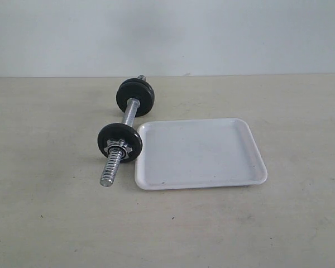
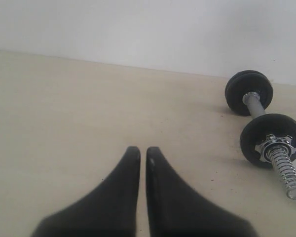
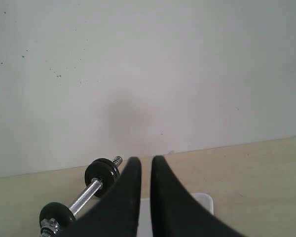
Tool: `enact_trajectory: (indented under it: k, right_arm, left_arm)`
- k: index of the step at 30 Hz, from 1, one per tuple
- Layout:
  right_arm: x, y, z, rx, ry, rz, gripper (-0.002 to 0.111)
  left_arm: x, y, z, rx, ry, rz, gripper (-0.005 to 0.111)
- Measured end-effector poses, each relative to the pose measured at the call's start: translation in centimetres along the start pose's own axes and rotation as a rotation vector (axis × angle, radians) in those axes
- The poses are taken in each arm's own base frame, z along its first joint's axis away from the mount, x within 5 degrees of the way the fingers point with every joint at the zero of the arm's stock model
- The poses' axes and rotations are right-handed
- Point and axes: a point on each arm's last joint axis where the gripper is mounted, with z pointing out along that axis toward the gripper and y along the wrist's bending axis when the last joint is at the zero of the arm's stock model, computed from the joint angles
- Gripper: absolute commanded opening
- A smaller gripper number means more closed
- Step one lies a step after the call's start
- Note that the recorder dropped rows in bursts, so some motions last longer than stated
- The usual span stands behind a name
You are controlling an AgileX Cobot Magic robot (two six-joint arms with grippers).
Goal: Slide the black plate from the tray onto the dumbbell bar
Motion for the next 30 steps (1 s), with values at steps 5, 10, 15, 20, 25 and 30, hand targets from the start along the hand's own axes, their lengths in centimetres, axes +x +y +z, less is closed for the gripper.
enact_trajectory:
  k: [5, 10, 15, 20, 25, 30]
  right_arm:
    - [0.0, 0.0, 0.0, -0.002, 0.0, 0.0, 0.004]
    - [0.0, 0.0, 0.0, -0.002, 0.0, 0.0, 0.004]
    - [0.0, 0.0, 0.0, -0.002, 0.0, 0.002, 0.004]
    - [-0.1, -0.3, 0.0, 0.035, -0.006, -0.024, 0.004]
    - [-0.3, -1.5, -0.1, 0.164, -0.031, 0.006, 0.004]
    - [-4.7, -1.0, -0.7, 0.261, -0.18, -0.035, 0.004]
  left_arm:
    - [0.0, 0.0, 0.0, 0.0, 0.0, 0.0, 0.004]
    - [0.0, 0.0, 0.0, 0.0, 0.0, 0.0, 0.004]
    - [0.0, 0.0, 0.0, 0.0, 0.0, 0.0, 0.004]
    - [0.0, 0.0, 0.0, 0.0, 0.0, 0.0, 0.004]
    - [0.0, 0.0, 0.0, 0.0, 0.0, 0.0, 0.004]
    - [0.0, 0.0, 0.0, 0.0, 0.0, 0.0, 0.004]
